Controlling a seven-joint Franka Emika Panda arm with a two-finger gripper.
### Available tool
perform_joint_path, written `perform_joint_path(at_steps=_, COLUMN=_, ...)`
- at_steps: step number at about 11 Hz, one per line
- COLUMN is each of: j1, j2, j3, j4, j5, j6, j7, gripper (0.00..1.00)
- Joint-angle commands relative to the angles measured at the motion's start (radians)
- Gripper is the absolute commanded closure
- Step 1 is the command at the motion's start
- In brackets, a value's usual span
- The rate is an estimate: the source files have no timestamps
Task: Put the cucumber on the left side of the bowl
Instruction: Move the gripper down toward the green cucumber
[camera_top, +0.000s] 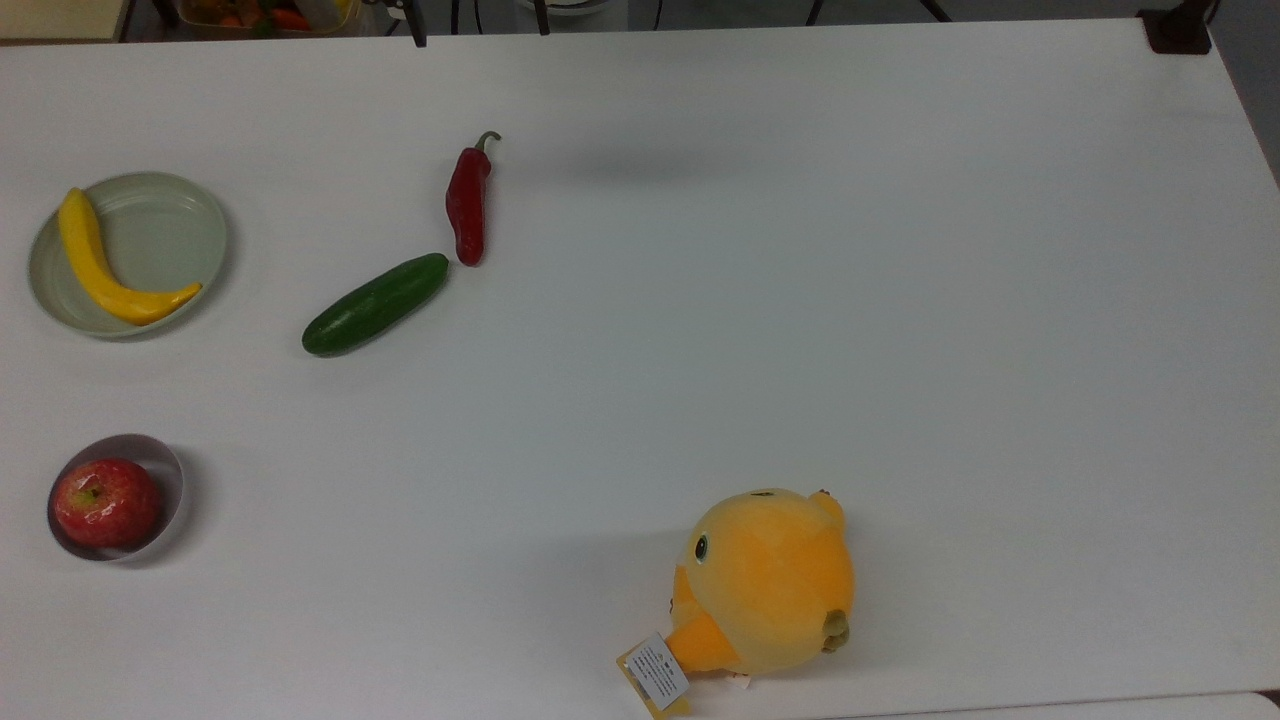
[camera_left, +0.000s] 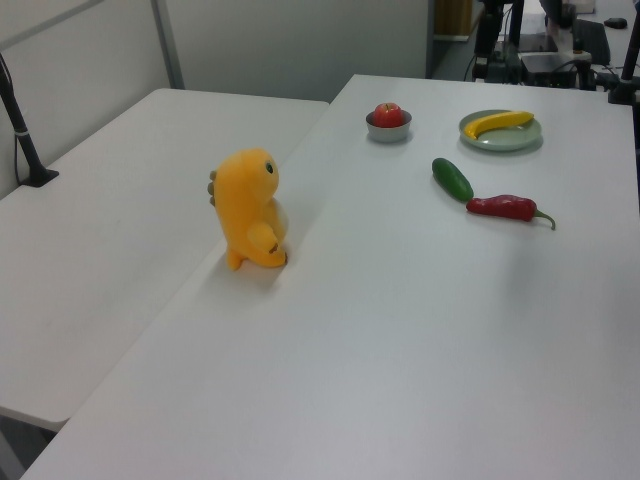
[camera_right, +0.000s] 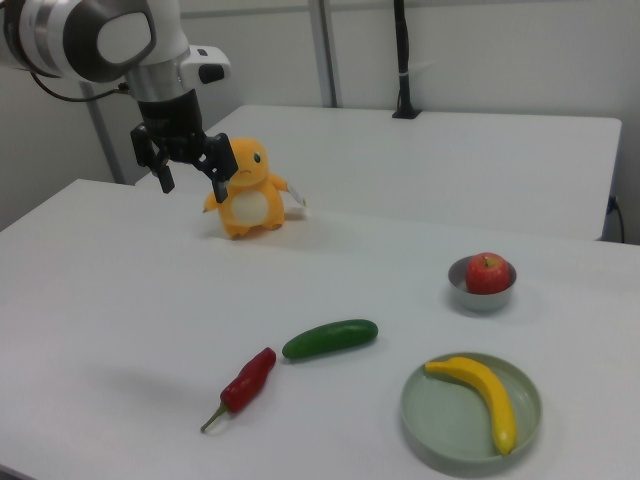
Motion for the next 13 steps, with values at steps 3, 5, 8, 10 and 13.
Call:
perform_joint_path(at_steps=3, j1=0.005, j2=0.000, j3=-0.001, j4=-0.006, j5=0.000, j6=0.011, j7=-0.017, gripper=0.00)
perform_joint_path(at_steps=5, j1=-0.001, j2=0.000, j3=-0.001, j4=-0.006, j5=0.000, j6=0.008, j7=-0.023, gripper=0.00)
perform_joint_path(at_steps=8, j1=-0.034, j2=-0.011, j3=-0.001, j4=0.000, j5=0.000, j6=-0.033, j7=-0.029, gripper=0.00)
perform_joint_path(at_steps=10, j1=-0.068, j2=0.000, j3=-0.001, j4=-0.001, j5=0.000, j6=-0.023, j7=-0.070, gripper=0.00)
perform_joint_path(at_steps=13, j1=-0.125, j2=0.055, j3=-0.002, j4=0.000, j5=-0.004, j6=0.100, j7=-0.055, gripper=0.00)
